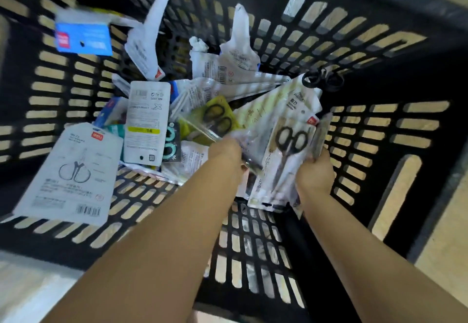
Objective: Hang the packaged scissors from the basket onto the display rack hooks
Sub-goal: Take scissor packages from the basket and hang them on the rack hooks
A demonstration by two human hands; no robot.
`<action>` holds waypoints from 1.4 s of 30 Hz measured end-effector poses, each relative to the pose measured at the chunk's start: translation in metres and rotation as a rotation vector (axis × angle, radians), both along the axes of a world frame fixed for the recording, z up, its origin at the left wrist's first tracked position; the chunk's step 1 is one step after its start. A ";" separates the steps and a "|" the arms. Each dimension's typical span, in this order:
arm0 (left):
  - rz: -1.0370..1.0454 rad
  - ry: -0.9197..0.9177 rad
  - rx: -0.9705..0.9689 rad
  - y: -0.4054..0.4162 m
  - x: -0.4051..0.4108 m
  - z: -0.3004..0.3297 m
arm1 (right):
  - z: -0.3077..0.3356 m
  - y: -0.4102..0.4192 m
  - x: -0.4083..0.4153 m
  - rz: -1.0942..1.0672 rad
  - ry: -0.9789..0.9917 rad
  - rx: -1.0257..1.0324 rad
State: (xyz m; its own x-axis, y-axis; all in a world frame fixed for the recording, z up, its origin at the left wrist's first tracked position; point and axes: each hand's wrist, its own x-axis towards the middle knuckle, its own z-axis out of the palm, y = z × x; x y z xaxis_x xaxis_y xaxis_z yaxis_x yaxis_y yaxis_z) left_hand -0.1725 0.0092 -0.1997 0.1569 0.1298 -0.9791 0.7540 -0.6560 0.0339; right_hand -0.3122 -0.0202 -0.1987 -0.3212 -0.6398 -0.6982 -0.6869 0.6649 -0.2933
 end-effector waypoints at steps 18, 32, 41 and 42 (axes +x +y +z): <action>-0.064 0.049 -0.486 0.083 0.081 0.220 | 0.214 -0.026 0.064 0.125 -0.577 0.202; 0.279 -0.381 -0.650 0.095 0.123 0.550 | 0.546 -0.041 0.172 0.372 -0.912 0.030; 0.453 -0.787 -0.811 0.185 0.139 0.762 | 0.747 0.044 0.243 0.610 -1.215 -0.006; 0.441 -0.844 -0.795 0.201 0.139 0.779 | 0.767 0.059 0.248 0.666 -1.239 0.012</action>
